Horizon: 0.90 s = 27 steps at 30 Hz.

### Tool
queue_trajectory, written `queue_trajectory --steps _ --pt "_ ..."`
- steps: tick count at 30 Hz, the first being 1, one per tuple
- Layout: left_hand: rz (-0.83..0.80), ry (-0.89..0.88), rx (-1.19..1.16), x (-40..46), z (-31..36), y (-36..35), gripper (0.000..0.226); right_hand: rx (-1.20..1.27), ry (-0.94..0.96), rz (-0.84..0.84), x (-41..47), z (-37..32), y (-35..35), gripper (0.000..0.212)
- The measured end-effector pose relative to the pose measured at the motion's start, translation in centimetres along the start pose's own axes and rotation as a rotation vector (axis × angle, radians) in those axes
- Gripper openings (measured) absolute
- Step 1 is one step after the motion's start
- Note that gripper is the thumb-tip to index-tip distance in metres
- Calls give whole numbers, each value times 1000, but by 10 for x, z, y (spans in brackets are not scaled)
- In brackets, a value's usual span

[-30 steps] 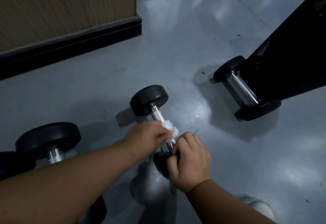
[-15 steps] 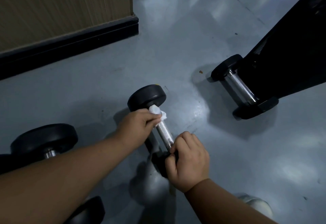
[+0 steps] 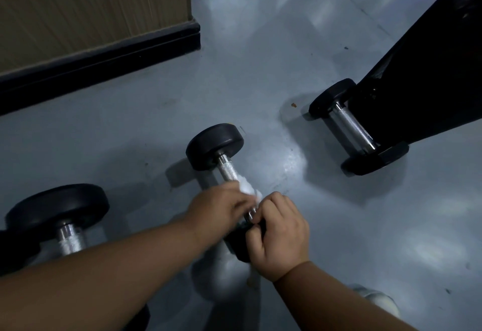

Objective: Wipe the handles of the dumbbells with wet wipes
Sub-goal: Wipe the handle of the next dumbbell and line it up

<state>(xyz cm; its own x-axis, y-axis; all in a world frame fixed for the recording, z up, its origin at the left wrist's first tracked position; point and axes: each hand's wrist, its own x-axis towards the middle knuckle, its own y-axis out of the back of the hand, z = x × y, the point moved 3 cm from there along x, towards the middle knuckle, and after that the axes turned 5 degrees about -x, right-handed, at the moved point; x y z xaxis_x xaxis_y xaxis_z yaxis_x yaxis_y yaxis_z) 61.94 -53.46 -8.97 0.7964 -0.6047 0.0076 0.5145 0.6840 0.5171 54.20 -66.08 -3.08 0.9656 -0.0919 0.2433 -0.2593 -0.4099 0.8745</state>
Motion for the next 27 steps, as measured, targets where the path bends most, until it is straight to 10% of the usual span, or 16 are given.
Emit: queue_trajectory --steps 3,8,14,20,27 --pt "-99 -19 149 2 4 -4 34 23 -14 -6 1 6 0 8" --pt "179 128 1 21 -15 26 34 54 -32 -19 3 9 1 6" --pt "-141 -9 77 3 7 -10 37 72 -38 -22 5 13 2 7" --pt "172 127 -57 28 -15 30 28 92 -51 -25 5 16 1 7" --pt "-132 -9 85 11 6 -7 37 114 -55 -28 5 21 1 8"
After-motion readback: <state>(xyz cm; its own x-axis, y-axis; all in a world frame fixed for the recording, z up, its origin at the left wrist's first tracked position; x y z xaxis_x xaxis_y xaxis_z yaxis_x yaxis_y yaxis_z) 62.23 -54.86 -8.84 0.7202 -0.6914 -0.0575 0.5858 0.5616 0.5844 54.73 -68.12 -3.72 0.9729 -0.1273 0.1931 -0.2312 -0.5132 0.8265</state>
